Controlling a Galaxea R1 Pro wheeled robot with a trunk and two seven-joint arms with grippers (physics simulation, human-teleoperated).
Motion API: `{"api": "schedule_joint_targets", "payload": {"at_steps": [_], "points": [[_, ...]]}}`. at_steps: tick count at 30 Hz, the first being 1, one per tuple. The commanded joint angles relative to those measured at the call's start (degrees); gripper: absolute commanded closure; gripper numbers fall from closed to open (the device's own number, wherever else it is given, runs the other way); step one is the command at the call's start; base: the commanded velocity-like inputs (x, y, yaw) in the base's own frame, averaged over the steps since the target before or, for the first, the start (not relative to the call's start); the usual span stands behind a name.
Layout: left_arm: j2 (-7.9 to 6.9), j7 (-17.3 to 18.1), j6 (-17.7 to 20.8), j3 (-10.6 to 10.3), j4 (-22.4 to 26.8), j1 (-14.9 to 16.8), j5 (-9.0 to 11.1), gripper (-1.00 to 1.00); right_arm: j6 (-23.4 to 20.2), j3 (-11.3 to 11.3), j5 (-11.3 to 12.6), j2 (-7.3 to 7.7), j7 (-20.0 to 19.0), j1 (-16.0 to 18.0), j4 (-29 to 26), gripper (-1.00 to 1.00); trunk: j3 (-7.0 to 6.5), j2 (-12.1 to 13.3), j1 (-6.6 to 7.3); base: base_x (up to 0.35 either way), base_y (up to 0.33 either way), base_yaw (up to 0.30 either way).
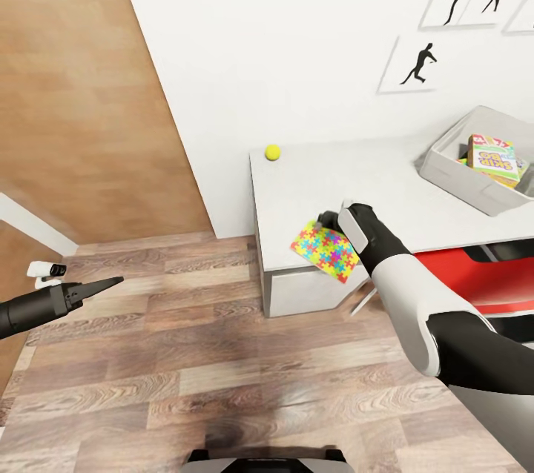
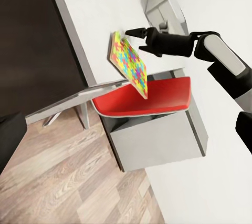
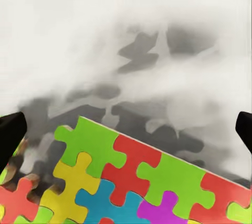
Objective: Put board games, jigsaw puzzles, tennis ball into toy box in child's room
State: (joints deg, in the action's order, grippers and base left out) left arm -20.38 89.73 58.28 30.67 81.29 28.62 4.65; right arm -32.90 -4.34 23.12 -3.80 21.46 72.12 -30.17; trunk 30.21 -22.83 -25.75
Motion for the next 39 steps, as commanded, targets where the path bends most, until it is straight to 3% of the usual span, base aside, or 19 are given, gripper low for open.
{"api": "schedule_joint_targets", "payload": {"at_steps": [1, 7, 18, 26, 30, 39], "points": [[-0.01, 0.27, 0.61, 0.01, 0.01, 0.03, -0.08, -1.0, 0.22, -0.34, 0.61, 0.04, 0.55, 0.04, -0.06, -1.0, 0.04, -0.09, -0.03, -0.001, 0.0, -0.035], [-0.01, 0.27, 0.61, 0.01, 0.01, 0.03, -0.08, -1.0, 2.49, -0.28, 0.69, -0.01, 0.59, 0.04, -0.07, -1.0, -0.4, -0.09, -0.03, 0.0, 0.0, -0.072], [-0.01, 0.27, 0.61, 0.01, 0.01, 0.03, -0.08, -1.0, 2.74, 0.17, 0.76, -0.14, 0.58, -0.01, -2.02, -1.0, -1.35, -0.09, -0.03, 0.0, 0.0, -0.107], [-0.01, 0.27, 0.61, 0.02, 0.01, 0.03, -0.08, -1.0, -2.03, 1.01, 1.6, 0.17, 0.34, -2.79, -16.01, -1.0, -2.05, -0.09, -0.03, 0.0, 0.0, -0.112], [-0.06, 0.27, 0.61, 0.04, 0.01, 0.03, -0.08, -1.0, -5.2, 3.47, 1.78, 0.16, 0.21, -5.63, -22.86, -1.0, -2.41, -0.09, -0.03, 0.0, 0.0, -0.112], [-0.07, 0.27, 0.61, 0.02, 0.01, 0.03, -0.08, -1.0, -10.91, 6.74, 1.98, 0.19, -0.09, -12.26, -35.05, -1.0, -3.2, -0.09, -0.03, 0.0, 0.0, -0.112]]}}
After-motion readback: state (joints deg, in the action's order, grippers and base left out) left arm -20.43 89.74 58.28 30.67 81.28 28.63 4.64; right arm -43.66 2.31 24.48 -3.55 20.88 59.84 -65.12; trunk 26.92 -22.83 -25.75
